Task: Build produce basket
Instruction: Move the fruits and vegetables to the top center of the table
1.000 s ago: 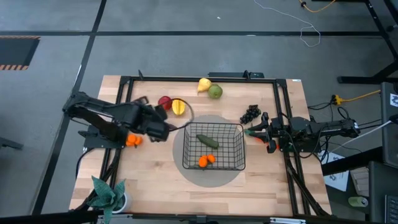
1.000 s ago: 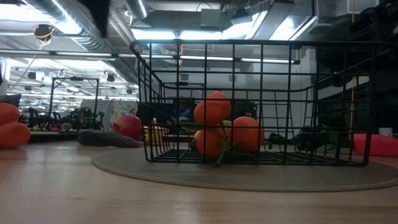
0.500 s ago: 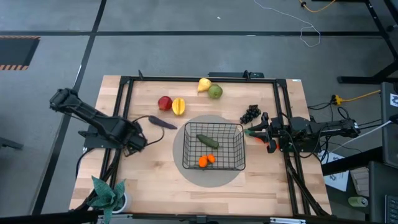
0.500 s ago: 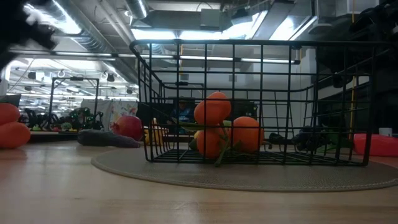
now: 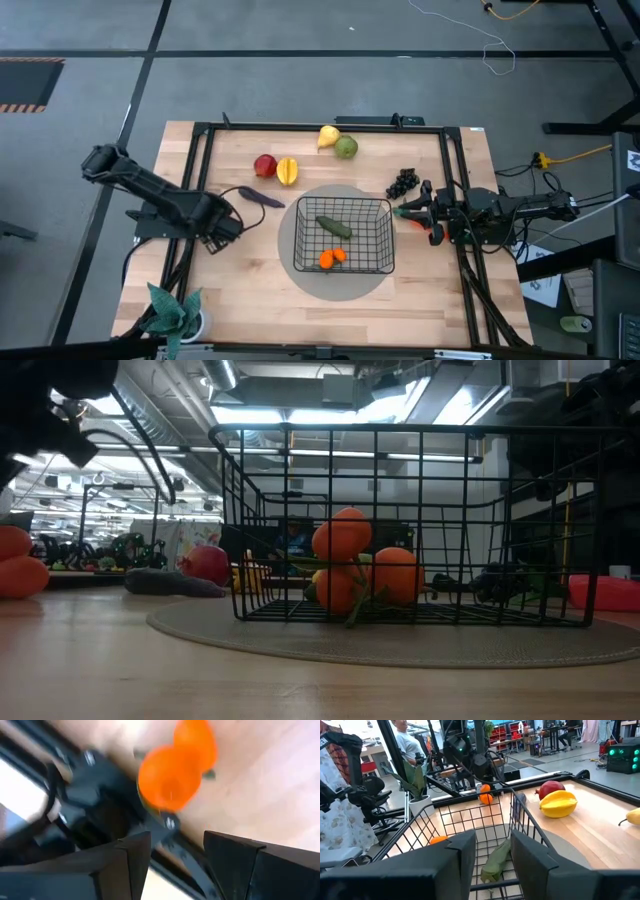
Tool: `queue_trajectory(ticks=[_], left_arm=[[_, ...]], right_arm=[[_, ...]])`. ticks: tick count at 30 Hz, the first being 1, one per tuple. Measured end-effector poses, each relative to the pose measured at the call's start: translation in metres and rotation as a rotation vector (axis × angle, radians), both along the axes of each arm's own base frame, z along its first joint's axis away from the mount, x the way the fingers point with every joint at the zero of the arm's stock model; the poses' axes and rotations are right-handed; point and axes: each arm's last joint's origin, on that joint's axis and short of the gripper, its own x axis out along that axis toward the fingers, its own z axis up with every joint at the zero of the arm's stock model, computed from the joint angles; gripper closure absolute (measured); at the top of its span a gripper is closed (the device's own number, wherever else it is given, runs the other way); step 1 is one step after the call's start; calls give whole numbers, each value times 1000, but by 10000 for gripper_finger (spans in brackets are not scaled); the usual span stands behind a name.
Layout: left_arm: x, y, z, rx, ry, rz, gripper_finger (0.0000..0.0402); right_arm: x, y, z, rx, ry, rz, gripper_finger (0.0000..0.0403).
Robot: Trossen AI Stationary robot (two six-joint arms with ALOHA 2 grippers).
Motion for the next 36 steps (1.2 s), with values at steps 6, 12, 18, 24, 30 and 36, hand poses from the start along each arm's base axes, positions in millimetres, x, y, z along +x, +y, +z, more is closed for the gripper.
queue_trajectory(ticks=[6, 12, 18, 24, 30, 36], left_arm=[[9, 8, -9, -73, -11, -4, 230], [15, 12, -20, -155, 103, 25, 230], [27, 22, -37, -159, 208, 91, 230], [42, 35, -53, -165, 279, 72, 230], [77, 58, -73, -31, -61, -25, 230], [111, 75, -47, 38, -374, -88, 230]], right_arm=[[0, 0, 0, -3, -1, -12, 281], [0, 0, 0, -4, -1, -13, 281], [0, 0, 0, -26, -2, -13, 281], [0, 0, 0, -33, -3, -13, 281], [0, 0, 0, -62, -3, -14, 281], [0, 0, 2, -107, -19, -16, 281]])
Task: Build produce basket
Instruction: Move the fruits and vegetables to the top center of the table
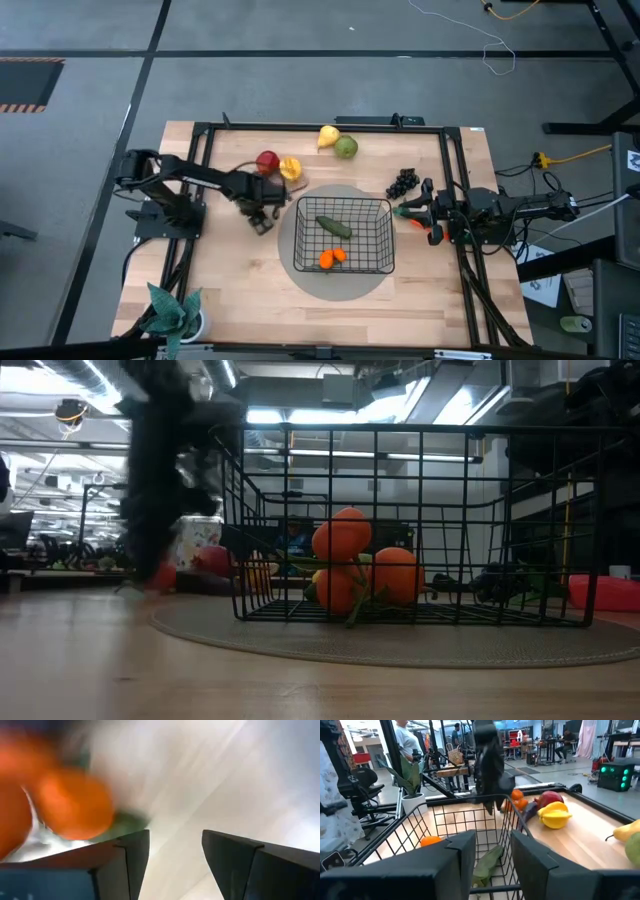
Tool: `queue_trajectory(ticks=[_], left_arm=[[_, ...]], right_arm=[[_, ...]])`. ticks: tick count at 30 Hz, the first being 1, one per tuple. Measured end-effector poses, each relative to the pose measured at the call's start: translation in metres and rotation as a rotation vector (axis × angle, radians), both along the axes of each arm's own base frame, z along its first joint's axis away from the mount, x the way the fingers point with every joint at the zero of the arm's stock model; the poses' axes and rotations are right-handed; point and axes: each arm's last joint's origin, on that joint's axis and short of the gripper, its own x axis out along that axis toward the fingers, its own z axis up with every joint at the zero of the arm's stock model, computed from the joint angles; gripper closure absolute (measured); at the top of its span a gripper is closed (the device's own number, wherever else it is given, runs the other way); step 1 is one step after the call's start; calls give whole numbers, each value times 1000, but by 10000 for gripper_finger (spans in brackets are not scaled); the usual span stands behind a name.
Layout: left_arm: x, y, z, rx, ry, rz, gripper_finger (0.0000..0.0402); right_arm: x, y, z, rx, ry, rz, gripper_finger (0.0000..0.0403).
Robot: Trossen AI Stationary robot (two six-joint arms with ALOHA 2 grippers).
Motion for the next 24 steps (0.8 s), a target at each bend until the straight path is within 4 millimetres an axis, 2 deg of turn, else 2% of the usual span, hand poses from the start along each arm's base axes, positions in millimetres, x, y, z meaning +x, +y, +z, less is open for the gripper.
queue_trajectory(ticks=[4, 8, 12, 17, 20, 24], left_arm=[[-2, -4, 45, -1, -25, -17, 230], [-25, -8, 77, 3, 109, 73, 230], [-55, -2, 86, 71, 267, 217, 230], [-76, 18, 61, 82, 324, 447, 230], [-84, 30, 27, 11, 357, 556, 230], [-86, 45, -10, -72, 247, 568, 230]], right_arm=[[0, 0, 0, 0, 1, -1, 281], [0, 0, -1, 5, 7, 0, 281], [0, 0, -1, 12, 12, 3, 281], [0, 0, -1, 33, 10, 2, 281], [0, 0, 1, 36, -5, 3, 281], [0, 0, 2, 34, -20, 3, 281]])
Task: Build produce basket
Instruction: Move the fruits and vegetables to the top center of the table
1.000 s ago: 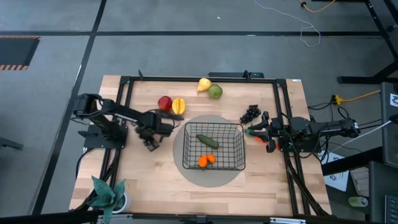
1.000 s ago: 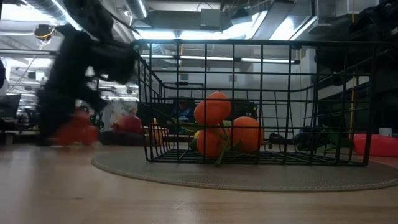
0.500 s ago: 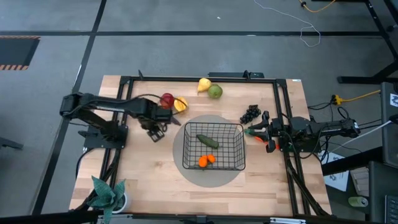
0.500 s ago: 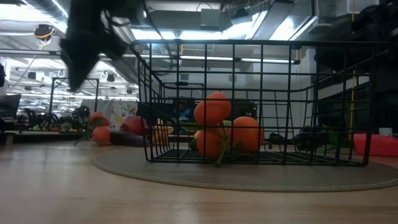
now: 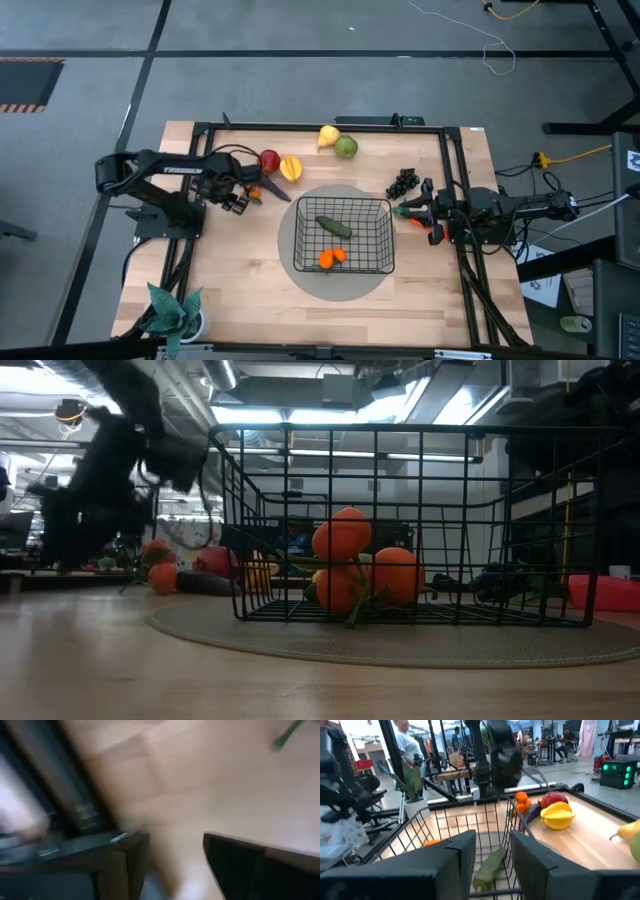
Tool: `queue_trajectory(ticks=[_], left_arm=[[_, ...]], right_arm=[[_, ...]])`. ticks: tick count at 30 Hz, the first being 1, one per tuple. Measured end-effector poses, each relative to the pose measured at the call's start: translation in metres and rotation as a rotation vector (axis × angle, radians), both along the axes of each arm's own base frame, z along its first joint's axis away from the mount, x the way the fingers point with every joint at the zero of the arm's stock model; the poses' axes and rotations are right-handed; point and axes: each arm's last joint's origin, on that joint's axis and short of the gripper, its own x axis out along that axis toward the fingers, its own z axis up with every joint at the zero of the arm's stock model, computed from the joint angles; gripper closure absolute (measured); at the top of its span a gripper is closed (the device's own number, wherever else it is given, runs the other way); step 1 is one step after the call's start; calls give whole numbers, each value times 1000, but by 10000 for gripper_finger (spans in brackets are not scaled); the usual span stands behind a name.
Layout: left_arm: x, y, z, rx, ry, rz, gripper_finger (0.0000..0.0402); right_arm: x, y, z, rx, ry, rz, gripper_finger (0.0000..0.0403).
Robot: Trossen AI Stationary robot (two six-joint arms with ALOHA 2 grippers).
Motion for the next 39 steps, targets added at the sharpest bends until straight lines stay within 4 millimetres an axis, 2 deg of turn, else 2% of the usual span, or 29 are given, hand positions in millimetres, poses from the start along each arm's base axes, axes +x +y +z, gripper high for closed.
queue_trajectory(ticks=[4, 11, 16, 21, 26, 28, 33, 37, 39], left_arm=[[12, 17, -9, 63, -199, -20, 230], [45, 43, 11, 254, -498, -184, 230], [64, 48, 22, 327, -648, -261, 230], [77, 43, 22, 300, -688, -360, 230], [85, 34, 44, 273, -787, -456, 230], [85, 34, 55, 318, -743, -468, 230], [66, 45, 66, 403, -428, -363, 230], [42, 58, 62, 445, -204, -195, 230], [37, 66, 55, 460, -159, -122, 230]], right_arm=[[0, 0, 1, -16, -13, -1, 281], [0, 0, 2, -56, -26, -2, 281], [0, 0, 3, -57, -28, -3, 281], [0, 0, 3, -55, -27, -2, 281], [0, 0, 2, -57, -25, -2, 281], [0, 0, 2, -57, -23, -2, 281], [0, 0, 2, -55, -21, -2, 281], [0, 0, 2, -51, -20, -2, 281], [0, 0, 2, -52, -20, -2, 281]])
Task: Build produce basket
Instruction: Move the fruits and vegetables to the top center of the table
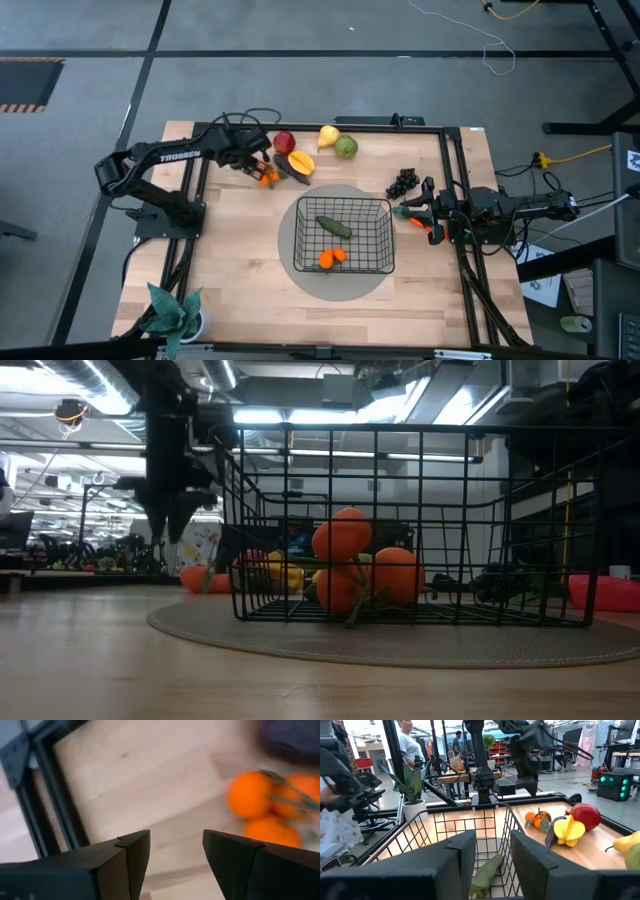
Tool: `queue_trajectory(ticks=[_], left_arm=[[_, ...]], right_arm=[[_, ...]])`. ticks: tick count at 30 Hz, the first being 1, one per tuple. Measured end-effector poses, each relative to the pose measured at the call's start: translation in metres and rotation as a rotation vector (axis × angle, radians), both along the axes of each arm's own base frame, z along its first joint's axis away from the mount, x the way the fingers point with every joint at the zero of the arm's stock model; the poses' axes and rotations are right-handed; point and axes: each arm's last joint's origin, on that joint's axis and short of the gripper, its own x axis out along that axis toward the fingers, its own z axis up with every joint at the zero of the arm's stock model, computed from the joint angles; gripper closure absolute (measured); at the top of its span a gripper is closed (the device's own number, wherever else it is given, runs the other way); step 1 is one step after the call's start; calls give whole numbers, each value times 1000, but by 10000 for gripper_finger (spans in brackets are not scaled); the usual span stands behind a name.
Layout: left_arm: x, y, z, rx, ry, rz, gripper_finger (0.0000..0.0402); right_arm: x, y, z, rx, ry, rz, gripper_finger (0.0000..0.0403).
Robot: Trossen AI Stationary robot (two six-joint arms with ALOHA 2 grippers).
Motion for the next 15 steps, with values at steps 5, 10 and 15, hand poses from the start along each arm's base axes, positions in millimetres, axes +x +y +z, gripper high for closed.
queue_trajectory(ticks=[5, 10, 15], left_arm=[[-1, 13, -27, -58, -47, 61, 230], [16, 29, -50, -81, -133, 42, 230], [39, 38, -73, -143, -276, -36, 230]], right_arm=[[0, 0, 0, 0, 0, 0, 281], [0, 0, 0, 1, 0, 0, 281], [0, 0, 0, 0, 0, 0, 281]])
